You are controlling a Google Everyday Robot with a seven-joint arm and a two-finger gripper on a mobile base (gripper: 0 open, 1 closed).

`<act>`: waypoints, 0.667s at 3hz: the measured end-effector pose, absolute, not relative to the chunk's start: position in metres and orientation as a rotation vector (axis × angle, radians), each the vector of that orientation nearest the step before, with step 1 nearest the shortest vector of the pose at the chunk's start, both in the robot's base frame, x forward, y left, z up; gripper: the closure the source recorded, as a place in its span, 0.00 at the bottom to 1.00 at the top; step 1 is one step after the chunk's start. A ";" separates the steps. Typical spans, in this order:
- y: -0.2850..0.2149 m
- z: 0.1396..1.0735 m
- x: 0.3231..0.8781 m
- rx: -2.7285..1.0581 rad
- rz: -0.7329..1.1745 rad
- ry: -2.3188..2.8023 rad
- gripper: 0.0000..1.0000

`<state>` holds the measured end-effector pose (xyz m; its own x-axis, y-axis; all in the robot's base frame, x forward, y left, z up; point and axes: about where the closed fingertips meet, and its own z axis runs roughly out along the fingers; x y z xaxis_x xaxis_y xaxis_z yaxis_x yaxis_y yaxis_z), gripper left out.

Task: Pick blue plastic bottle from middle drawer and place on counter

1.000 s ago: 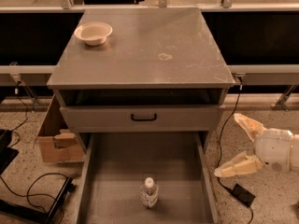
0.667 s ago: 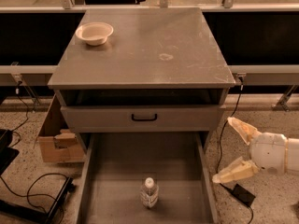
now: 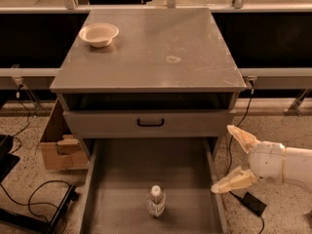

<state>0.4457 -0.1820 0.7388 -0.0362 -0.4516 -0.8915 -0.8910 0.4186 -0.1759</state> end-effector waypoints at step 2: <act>-0.115 0.664 0.465 -1.264 0.620 1.594 0.00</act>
Offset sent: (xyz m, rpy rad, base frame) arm 0.0389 0.1131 -0.1383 0.0427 0.0011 0.1743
